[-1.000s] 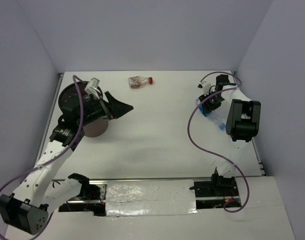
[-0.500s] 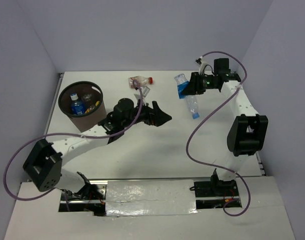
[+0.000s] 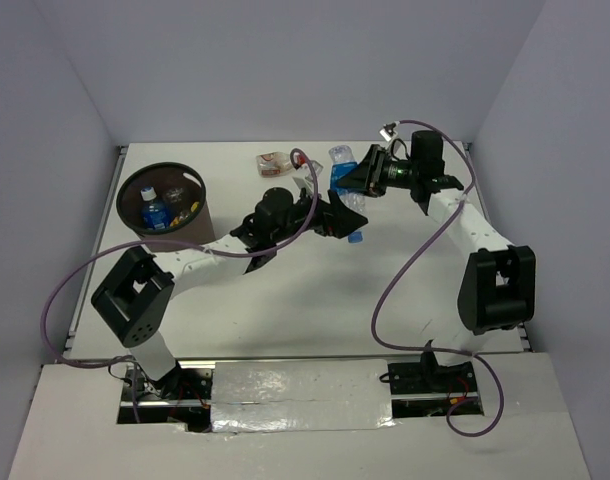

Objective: Put the plastic bottles in the bin

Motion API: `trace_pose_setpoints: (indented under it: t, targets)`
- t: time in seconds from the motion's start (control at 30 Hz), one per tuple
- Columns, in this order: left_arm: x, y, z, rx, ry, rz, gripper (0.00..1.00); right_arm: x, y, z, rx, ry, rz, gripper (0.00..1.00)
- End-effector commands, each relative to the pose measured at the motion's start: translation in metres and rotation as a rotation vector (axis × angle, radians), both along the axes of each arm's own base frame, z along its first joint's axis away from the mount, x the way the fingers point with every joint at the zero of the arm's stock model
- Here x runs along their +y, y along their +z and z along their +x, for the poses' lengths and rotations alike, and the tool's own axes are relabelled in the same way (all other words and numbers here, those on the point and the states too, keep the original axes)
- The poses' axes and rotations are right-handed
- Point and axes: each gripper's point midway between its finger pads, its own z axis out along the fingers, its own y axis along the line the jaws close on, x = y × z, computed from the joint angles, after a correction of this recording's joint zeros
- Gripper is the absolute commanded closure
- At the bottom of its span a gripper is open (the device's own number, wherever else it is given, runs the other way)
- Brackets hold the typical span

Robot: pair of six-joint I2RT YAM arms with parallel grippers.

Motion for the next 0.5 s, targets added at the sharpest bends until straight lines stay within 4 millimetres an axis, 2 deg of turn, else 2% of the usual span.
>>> trace_pose_setpoints:
  t: [0.0,0.03,0.1,0.2,0.23,0.27,0.3,0.37,0.4,0.43,0.47]
  targets:
    - [-0.013,0.049,-0.001,-0.101,-0.043,-0.133,0.01,0.015,0.061,-0.016,-0.125,0.025,0.144,0.77]
    - [-0.012,0.048,-0.001,-0.092,-0.045,-0.133,0.02,0.017,0.07,-0.019,-0.145,0.032,0.172,0.76]
    - [-0.013,0.043,-0.001,-0.078,-0.047,-0.126,0.07,0.02,0.07,-0.025,-0.146,0.045,0.189,0.76]
    - [-0.013,0.042,-0.003,-0.077,-0.058,-0.106,0.23,0.021,0.077,-0.03,-0.187,0.056,0.196,0.71]
    - [-0.013,0.041,-0.003,-0.078,-0.059,-0.096,0.34,0.022,0.08,-0.03,-0.2,0.06,0.195,0.67]
    - [-0.012,0.04,-0.002,-0.069,-0.06,-0.084,0.39,0.022,0.081,-0.031,-0.205,0.072,0.197,0.66]
    - [-0.011,0.039,-0.002,-0.065,-0.065,-0.074,0.5,0.023,0.081,-0.031,-0.207,0.079,0.202,0.65]
    - [-0.007,0.038,-0.002,-0.055,-0.069,-0.055,0.58,0.024,0.082,-0.033,-0.214,0.097,0.209,0.63]
    - [-0.006,0.039,-0.002,-0.054,-0.069,-0.046,0.61,0.024,0.082,-0.035,-0.222,0.109,0.21,0.61]
    - [-0.002,0.044,-0.003,-0.07,-0.067,-0.037,0.66,0.025,0.085,-0.035,-0.248,0.121,0.21,0.53]
    - [0.003,0.039,-0.001,-0.063,-0.058,-0.002,0.7,0.025,0.089,-0.039,-0.289,0.147,0.203,0.47]
